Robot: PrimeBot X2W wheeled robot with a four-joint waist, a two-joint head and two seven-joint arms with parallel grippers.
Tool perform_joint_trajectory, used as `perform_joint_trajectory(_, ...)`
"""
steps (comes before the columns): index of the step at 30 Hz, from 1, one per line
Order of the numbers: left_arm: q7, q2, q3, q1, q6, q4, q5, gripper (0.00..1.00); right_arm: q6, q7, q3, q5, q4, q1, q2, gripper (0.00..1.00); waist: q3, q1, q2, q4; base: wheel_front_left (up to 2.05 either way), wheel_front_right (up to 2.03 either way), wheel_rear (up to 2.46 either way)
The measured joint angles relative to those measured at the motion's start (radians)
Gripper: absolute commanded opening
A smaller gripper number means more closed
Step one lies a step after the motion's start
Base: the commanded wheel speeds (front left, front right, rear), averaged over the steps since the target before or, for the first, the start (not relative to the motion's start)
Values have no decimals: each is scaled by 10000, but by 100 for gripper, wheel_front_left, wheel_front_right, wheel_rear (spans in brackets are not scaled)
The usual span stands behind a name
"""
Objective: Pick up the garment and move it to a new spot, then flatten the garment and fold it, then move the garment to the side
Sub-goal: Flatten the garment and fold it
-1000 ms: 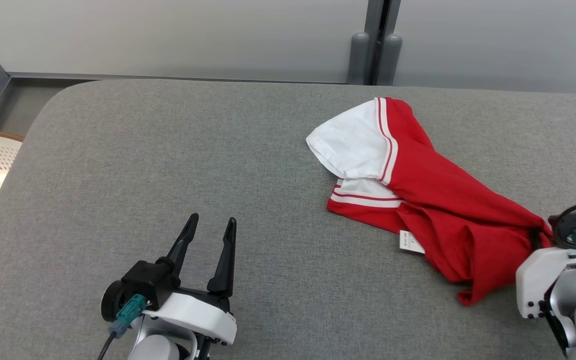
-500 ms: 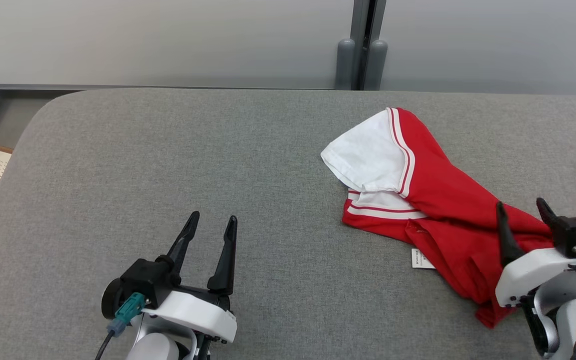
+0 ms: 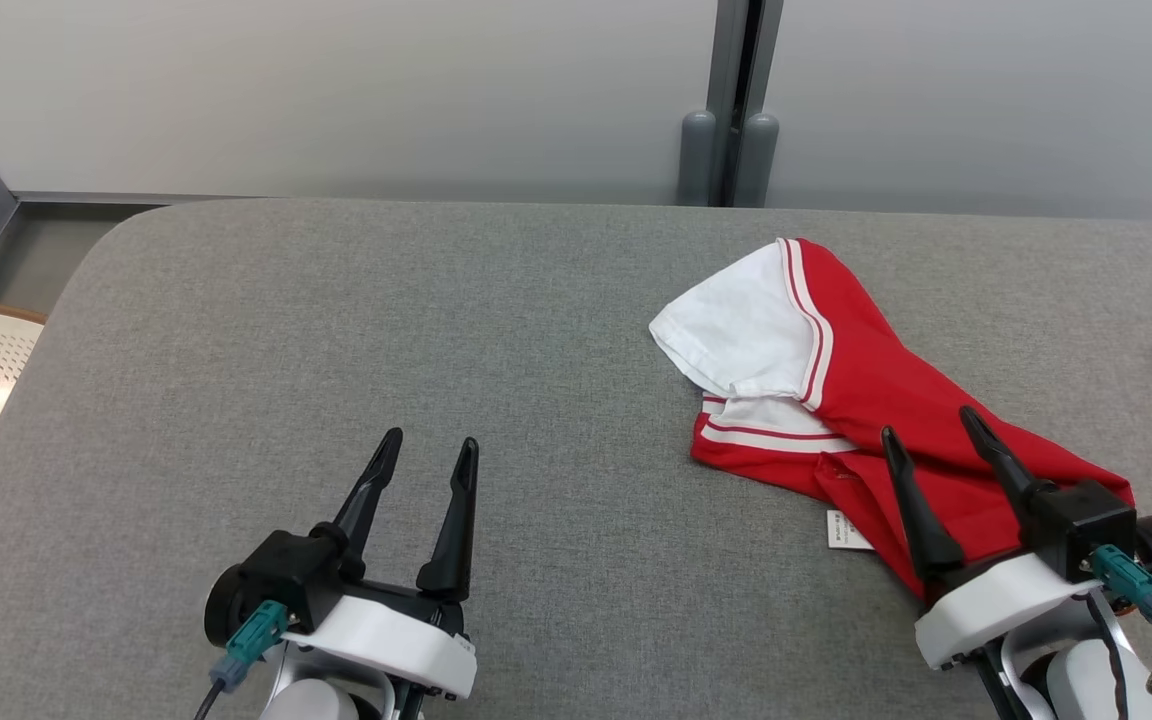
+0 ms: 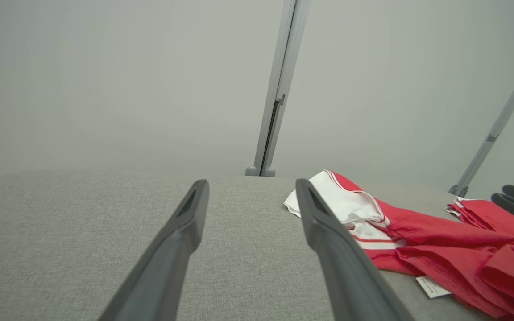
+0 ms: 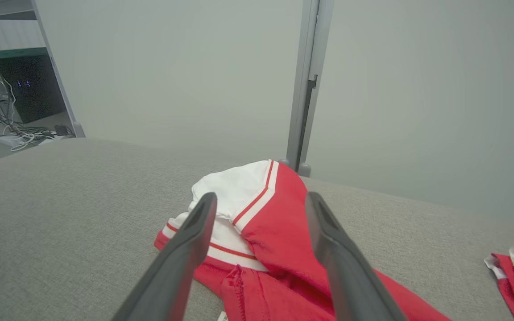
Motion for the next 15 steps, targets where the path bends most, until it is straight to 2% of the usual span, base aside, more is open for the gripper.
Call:
perform_joint_trajectory(8, 0, 4, -142, -9, -27, 19, -82, 100, 0, 280, 715, -123, -48, -504, -420, 100, 231, 0, 0, 403, 0, 0, 0)
perform_joint_trajectory(15, 0, 4, -617, -174, 17, 117, -267, 100, 0, 1250, 1676, -326, 1277, -1912, -949, 100, 662, 0, 0, 1017, 0, 0, 0)
